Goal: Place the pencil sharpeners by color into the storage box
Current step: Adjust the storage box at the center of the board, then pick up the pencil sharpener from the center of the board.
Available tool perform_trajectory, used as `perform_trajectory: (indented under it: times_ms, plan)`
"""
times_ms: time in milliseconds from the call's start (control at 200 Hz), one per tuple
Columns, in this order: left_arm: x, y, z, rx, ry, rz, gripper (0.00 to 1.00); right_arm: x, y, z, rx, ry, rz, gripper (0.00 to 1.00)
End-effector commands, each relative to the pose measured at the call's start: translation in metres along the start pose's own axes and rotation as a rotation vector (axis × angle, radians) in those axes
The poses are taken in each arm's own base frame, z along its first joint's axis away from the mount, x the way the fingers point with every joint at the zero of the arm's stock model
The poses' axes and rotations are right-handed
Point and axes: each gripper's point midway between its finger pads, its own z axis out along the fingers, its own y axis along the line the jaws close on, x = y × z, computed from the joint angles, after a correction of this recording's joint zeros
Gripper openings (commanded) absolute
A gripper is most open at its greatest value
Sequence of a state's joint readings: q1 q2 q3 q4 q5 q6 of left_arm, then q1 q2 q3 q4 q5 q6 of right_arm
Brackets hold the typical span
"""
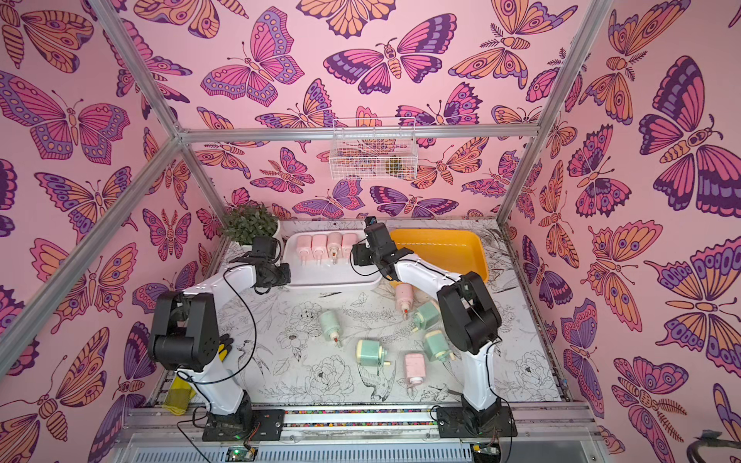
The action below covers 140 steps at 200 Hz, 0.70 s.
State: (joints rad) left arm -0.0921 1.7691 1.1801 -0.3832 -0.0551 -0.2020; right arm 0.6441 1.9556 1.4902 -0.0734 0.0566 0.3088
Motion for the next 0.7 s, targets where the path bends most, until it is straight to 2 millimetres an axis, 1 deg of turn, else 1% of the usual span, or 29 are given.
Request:
perform_trajectory:
  times_ms: [0,100,150,205,270,305,431,526,616,696]
  plan:
    - [0.011,0.016,0.003,-0.078,0.045,0.038,0.23,0.014,-0.029,-0.019,0.145,0.069,-0.006,0.80]
    - [0.013,0.013,0.005,-0.061,0.052,0.055,0.22,0.017,-0.047,-0.042,0.252,0.100,-0.027,0.84]
    - [0.013,0.010,0.005,-0.042,0.055,0.066,0.19,0.020,-0.057,-0.053,0.301,0.115,-0.034,0.86]
    - [0.013,0.006,0.005,-0.021,0.056,0.075,0.17,0.028,-0.065,-0.064,0.340,0.141,-0.040,0.91]
    - [0.013,0.005,0.004,-0.013,0.054,0.078,0.17,0.037,-0.068,-0.075,0.355,0.179,-0.043,0.95]
    - [0.013,0.005,0.004,-0.011,0.055,0.079,0.17,0.044,-0.071,-0.079,0.364,0.202,-0.043,1.00]
    - [0.017,0.002,-0.001,0.009,0.055,0.059,0.17,0.067,-0.081,-0.096,0.402,0.287,-0.038,0.99]
    - [0.018,-0.003,-0.005,0.037,0.049,0.038,0.19,0.085,-0.084,-0.102,0.402,0.338,-0.020,1.00]
    - [0.017,-0.005,-0.005,0.052,0.048,0.033,0.19,0.097,-0.083,-0.107,0.394,0.370,0.005,0.99]
    - [0.018,-0.010,-0.004,0.073,0.055,0.031,0.19,0.103,-0.087,-0.114,0.417,0.385,0.041,0.98]
